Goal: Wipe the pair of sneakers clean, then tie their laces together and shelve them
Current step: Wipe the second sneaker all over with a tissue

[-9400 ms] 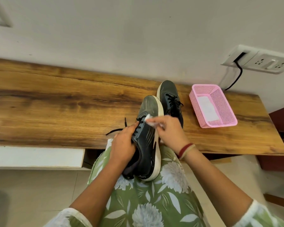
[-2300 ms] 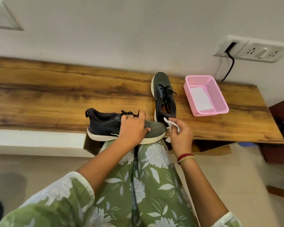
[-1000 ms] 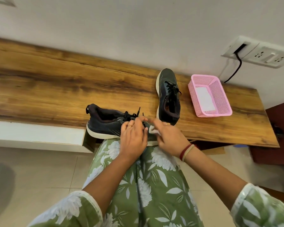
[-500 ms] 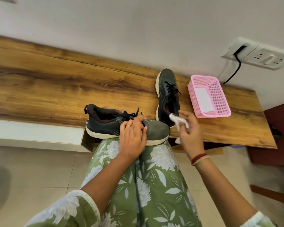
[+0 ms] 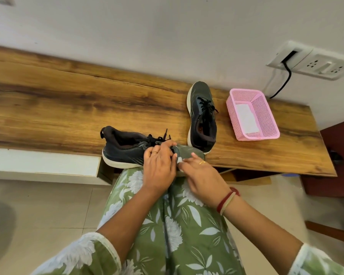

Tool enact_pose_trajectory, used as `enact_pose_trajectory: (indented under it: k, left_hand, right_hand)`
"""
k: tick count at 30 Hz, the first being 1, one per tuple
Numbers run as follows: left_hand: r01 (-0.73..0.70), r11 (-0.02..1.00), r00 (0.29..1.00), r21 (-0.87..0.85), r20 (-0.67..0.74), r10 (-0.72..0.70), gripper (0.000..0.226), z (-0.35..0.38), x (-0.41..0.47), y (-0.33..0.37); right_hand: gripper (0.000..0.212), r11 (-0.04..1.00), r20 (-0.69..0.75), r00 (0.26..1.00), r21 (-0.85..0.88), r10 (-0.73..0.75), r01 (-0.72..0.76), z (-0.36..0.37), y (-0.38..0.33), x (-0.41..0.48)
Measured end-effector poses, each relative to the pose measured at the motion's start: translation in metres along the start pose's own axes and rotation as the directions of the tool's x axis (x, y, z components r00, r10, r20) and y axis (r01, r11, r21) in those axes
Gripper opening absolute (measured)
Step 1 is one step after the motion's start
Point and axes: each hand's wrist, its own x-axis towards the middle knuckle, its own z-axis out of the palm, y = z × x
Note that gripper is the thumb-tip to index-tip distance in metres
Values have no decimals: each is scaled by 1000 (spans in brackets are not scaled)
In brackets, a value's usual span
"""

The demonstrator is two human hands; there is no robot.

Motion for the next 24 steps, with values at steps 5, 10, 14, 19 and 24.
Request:
enact_pose_trajectory:
  k: [5, 10, 14, 19, 24]
  left_hand:
    - [-25, 1000, 999, 2, -28, 25, 23, 0, -1, 0]
    - [-20, 1000, 1000, -4, -24, 20, 24, -1, -1, 0]
    - [1, 1000, 1000, -7, -1, -1, 32, -1, 0, 0]
    - [-11, 1000, 1000, -3, 5, 11, 26, -1, -1, 0]
    - [-3, 1000, 1000, -4, -2, 3, 29, 0, -1, 1]
  right_hand:
    - [32, 990, -33, 989, 8, 141, -141, -5, 11, 5]
    - [39, 989, -22, 988, -1, 151, -151, -9, 3, 3]
    - [40, 997, -8, 998, 44, 58, -58, -2, -11, 1]
    - [40, 979, -15, 984, 98, 180, -177, -2, -7, 3]
    - [38, 983, -74, 981, 56, 176, -173, -3, 6, 5]
